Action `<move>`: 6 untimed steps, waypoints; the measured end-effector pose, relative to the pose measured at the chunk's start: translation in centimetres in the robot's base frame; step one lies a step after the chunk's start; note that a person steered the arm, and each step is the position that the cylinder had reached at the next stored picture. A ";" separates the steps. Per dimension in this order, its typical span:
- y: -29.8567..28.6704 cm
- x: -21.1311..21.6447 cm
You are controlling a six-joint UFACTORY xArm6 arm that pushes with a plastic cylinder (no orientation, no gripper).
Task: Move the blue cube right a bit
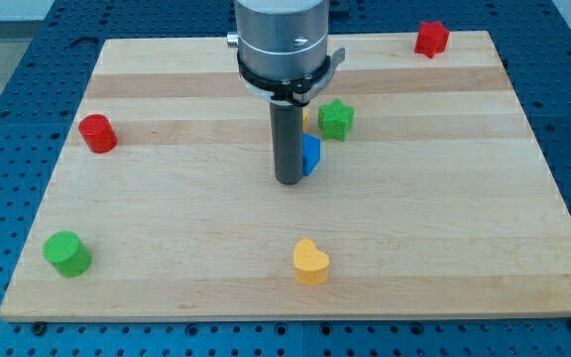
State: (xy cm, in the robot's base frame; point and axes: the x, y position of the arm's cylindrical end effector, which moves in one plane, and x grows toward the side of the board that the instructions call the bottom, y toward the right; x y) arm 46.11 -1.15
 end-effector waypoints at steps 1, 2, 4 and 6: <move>-1.6 0.0; -5.4 -0.6; -1.6 -2.7; -0.8 -2.3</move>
